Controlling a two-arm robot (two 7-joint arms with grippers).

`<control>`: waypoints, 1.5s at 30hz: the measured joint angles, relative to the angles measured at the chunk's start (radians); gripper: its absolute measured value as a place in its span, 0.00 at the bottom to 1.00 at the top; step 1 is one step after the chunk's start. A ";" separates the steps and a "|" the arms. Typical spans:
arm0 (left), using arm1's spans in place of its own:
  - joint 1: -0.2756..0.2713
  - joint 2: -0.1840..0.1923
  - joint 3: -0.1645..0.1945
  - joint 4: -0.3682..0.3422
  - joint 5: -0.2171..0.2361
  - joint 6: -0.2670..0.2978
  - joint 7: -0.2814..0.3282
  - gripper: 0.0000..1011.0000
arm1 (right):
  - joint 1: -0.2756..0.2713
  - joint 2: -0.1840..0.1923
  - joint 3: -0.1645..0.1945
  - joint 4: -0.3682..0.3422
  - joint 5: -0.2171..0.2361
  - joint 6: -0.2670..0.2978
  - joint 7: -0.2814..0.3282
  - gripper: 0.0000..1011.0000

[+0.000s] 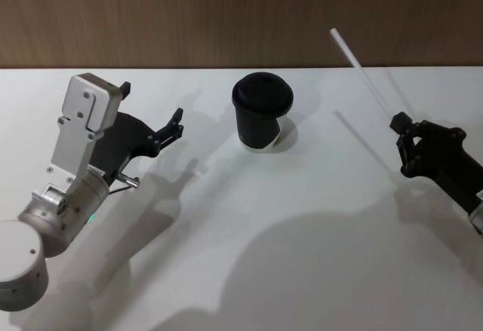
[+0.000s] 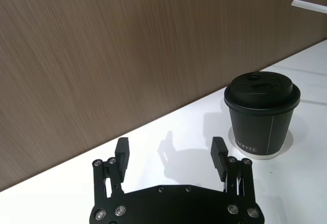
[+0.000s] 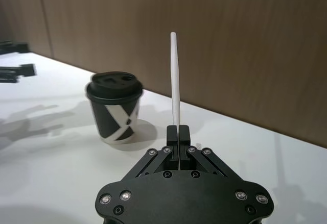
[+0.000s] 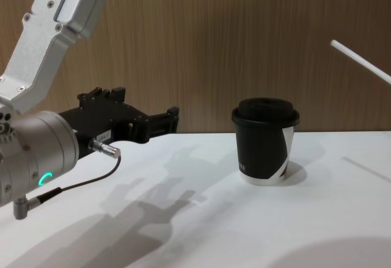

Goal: Pick up the straw with one hand, pass it to the other hand, and insert it into the cup.

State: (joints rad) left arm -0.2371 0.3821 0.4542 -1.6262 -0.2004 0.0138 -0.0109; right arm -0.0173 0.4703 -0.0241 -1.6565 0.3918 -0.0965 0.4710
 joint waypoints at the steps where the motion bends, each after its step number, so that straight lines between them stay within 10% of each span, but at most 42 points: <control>1: 0.000 0.000 0.000 0.000 0.000 0.000 0.000 0.99 | 0.000 0.000 0.000 0.000 0.000 0.000 0.000 0.02; 18: 0.000 0.000 0.000 0.000 0.000 0.000 0.000 0.99 | 0.003 0.047 -0.044 -0.032 0.123 -0.001 0.176 0.02; 45: -0.008 0.009 -0.016 -0.012 -0.092 -0.022 -0.134 0.99 | -0.005 0.064 -0.062 -0.063 0.163 -0.006 0.223 0.02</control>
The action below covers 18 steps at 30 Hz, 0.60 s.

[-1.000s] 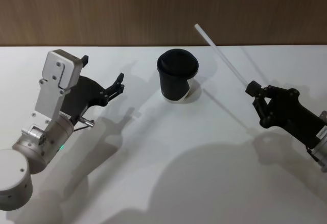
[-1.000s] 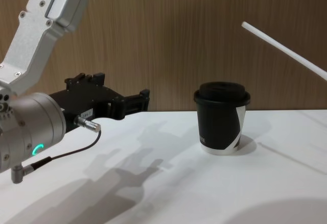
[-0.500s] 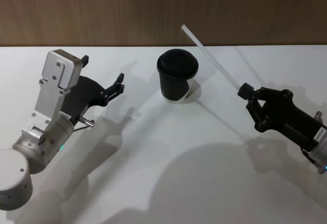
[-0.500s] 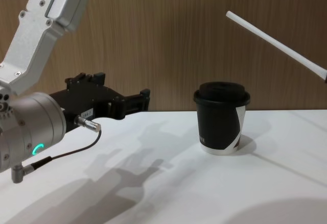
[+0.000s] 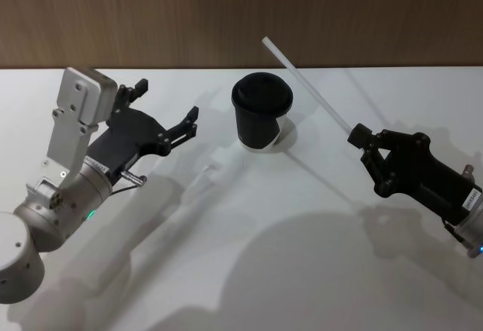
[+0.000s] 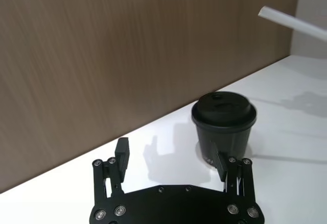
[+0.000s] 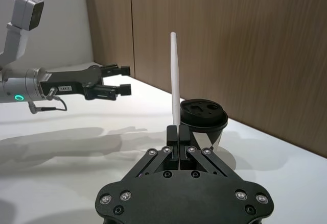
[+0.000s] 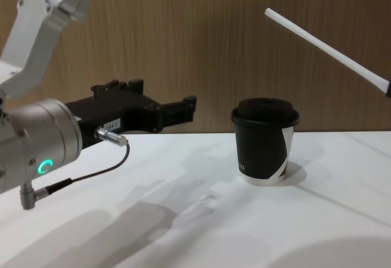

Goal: Pick up the straw with one hand, pass it to the other hand, and insert it into the cup.

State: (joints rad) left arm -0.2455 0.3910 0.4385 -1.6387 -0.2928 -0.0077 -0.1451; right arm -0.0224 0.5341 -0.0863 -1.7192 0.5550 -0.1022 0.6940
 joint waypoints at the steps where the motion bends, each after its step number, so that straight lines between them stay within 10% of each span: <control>1: -0.001 0.000 -0.001 0.000 -0.009 -0.002 -0.012 0.99 | 0.000 0.000 0.000 0.000 0.000 0.000 0.000 0.02; 18: -0.033 -0.001 -0.020 0.018 -0.214 -0.014 -0.267 0.99 | -0.001 0.002 -0.002 -0.003 0.004 -0.001 0.005 0.02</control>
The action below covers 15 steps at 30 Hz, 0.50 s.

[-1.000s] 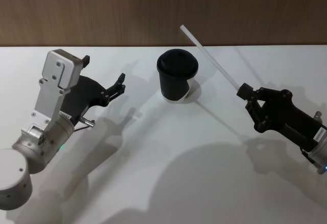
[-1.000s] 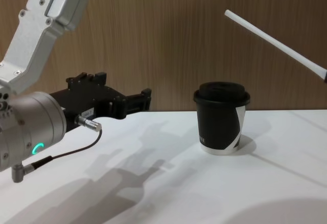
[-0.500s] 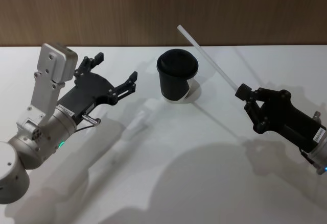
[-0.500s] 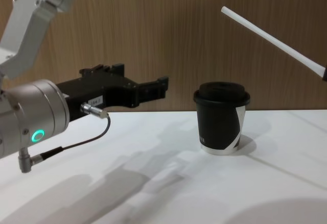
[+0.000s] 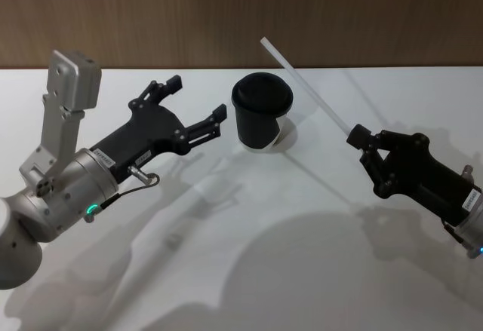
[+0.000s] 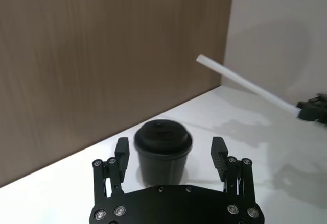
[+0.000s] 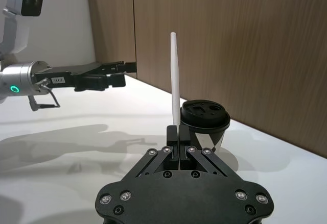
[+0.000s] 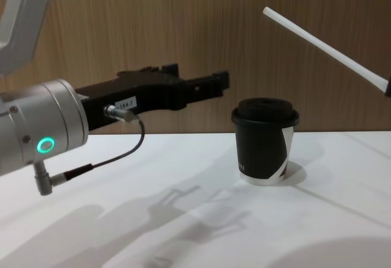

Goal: Pick up the straw with one hand, pass it to the other hand, and insert it into the cup.

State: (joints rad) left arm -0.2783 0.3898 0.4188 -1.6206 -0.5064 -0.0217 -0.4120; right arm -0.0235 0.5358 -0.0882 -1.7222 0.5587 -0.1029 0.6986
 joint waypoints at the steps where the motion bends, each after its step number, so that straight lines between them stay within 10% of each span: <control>1: -0.003 -0.001 0.000 0.003 -0.009 0.000 -0.011 0.99 | 0.000 0.000 0.000 0.000 0.000 0.000 0.000 0.02; 15: -0.048 -0.032 0.008 0.070 -0.201 0.033 -0.215 0.99 | 0.000 0.000 0.000 -0.001 0.001 0.000 0.001 0.02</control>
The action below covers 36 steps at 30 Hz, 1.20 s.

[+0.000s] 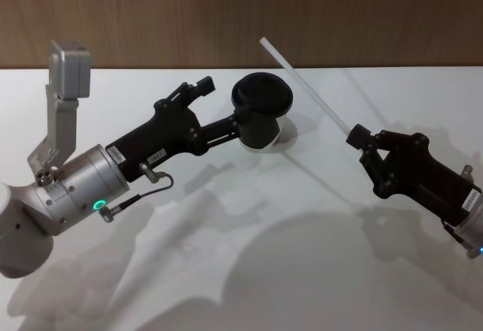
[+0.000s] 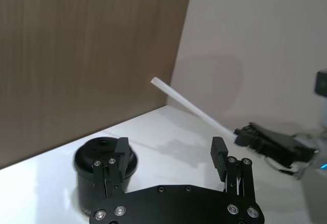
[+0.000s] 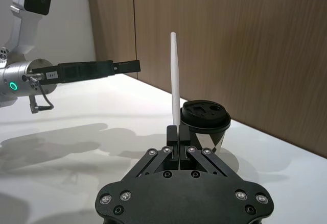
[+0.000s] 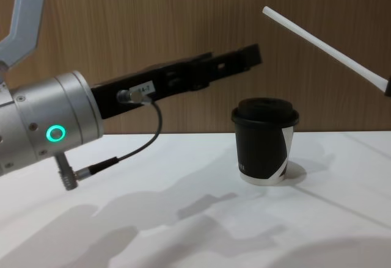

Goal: Pick up the straw with one hand, pass it to the other hand, and insert it into the cup.

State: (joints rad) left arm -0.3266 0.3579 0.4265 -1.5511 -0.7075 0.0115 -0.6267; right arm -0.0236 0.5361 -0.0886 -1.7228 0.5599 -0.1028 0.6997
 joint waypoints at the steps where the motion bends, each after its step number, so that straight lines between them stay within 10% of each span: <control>1: -0.002 -0.002 0.000 0.003 -0.011 0.003 -0.010 0.99 | 0.000 0.000 0.000 0.000 0.000 0.000 0.000 0.02; 16: -0.067 -0.101 0.029 0.134 -0.208 0.077 -0.165 0.99 | 0.000 0.000 0.000 0.000 0.000 0.000 0.000 0.02; 36: -0.151 -0.200 0.063 0.278 -0.290 0.140 -0.123 0.99 | 0.000 0.000 0.000 0.000 0.000 0.000 0.000 0.02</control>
State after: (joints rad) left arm -0.4779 0.1576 0.4890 -1.2731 -0.9977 0.1514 -0.7498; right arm -0.0236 0.5360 -0.0885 -1.7227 0.5597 -0.1028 0.6996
